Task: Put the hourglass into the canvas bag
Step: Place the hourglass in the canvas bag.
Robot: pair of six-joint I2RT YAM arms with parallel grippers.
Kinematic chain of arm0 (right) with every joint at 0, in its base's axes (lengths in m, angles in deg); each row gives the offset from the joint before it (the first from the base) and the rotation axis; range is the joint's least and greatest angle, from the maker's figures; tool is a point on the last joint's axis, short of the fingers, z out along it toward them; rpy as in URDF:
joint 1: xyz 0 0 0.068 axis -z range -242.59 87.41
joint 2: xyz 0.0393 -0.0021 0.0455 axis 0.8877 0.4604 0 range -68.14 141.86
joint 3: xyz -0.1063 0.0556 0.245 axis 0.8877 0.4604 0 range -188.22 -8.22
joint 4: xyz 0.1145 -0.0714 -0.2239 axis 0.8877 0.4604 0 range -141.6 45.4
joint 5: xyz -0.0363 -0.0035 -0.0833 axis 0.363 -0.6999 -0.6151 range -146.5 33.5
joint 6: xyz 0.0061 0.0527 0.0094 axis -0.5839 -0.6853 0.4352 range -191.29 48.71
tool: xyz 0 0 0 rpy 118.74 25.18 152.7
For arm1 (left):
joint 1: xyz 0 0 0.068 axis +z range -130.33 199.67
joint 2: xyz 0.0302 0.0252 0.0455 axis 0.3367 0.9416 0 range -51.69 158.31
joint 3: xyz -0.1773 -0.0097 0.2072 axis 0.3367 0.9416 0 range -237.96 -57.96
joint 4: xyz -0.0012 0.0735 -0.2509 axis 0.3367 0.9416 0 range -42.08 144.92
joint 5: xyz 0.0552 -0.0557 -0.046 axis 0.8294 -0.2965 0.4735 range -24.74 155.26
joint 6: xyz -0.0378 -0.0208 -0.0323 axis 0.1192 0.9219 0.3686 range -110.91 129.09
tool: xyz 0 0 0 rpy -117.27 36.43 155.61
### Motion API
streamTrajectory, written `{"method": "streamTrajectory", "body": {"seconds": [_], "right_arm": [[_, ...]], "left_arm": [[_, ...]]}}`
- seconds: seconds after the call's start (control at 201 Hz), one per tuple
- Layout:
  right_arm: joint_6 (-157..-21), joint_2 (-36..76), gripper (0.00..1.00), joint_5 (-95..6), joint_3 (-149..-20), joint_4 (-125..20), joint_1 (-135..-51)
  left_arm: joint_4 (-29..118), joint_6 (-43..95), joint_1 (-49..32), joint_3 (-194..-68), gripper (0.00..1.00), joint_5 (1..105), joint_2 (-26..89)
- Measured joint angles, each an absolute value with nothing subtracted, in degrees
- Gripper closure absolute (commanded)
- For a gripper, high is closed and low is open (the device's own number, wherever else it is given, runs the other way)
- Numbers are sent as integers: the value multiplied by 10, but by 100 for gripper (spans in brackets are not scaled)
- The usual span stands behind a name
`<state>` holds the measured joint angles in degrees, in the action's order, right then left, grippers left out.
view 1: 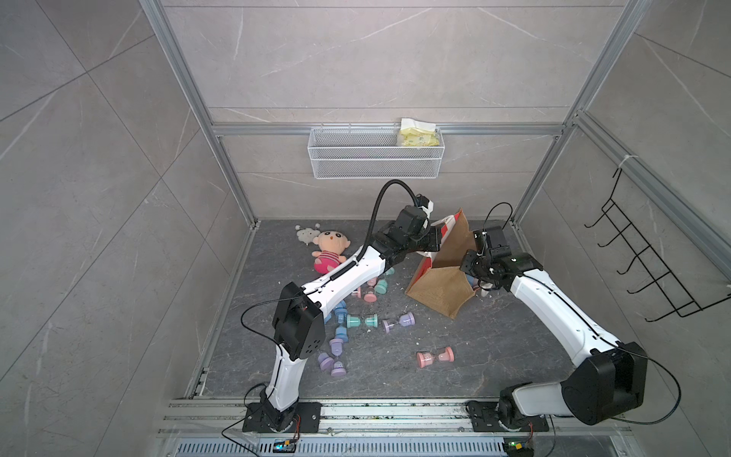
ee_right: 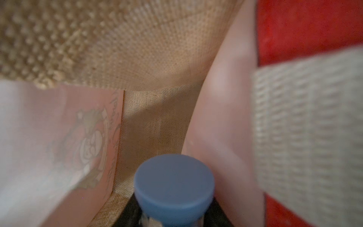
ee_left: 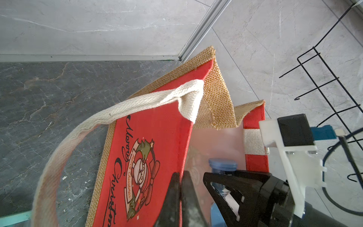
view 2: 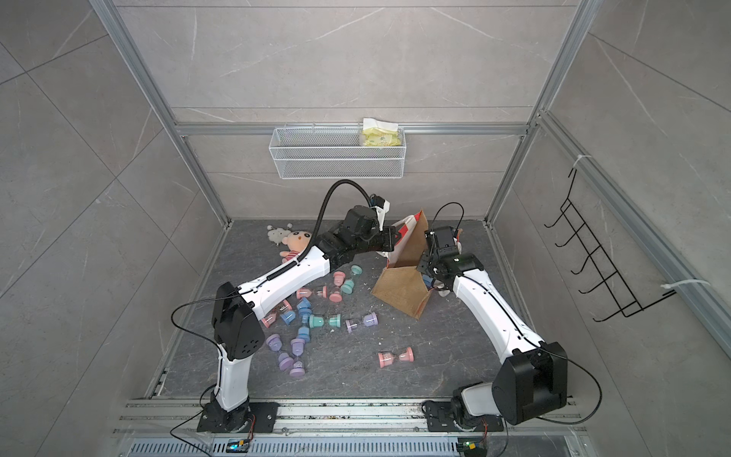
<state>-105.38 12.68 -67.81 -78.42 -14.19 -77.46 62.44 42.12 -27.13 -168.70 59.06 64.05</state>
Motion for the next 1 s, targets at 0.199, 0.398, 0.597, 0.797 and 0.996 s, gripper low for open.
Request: {"method": "streamTrajectory", "body": {"seconds": [0.199, 0.398, 0.597, 0.797, 0.996], "right_arm": [[-1075, 160, 100, -655, -782, -167, -778], [-1136, 157, 100, -649, -783, -160, -780], [-1184, 146, 100, -679, -815, -123, -780], [-1217, 132, 100, -702, -855, -99, -775], [-1256, 149, 100, -702, -877, -87, -775]], "left_arm": [[630, 423, -265, -1671, 100, 586, 641], [626, 415, -263, -1667, 100, 559, 641], [630, 395, -263, -1660, 100, 530, 641], [629, 383, -263, -1660, 100, 495, 640], [629, 380, -263, -1660, 100, 481, 640]]}}
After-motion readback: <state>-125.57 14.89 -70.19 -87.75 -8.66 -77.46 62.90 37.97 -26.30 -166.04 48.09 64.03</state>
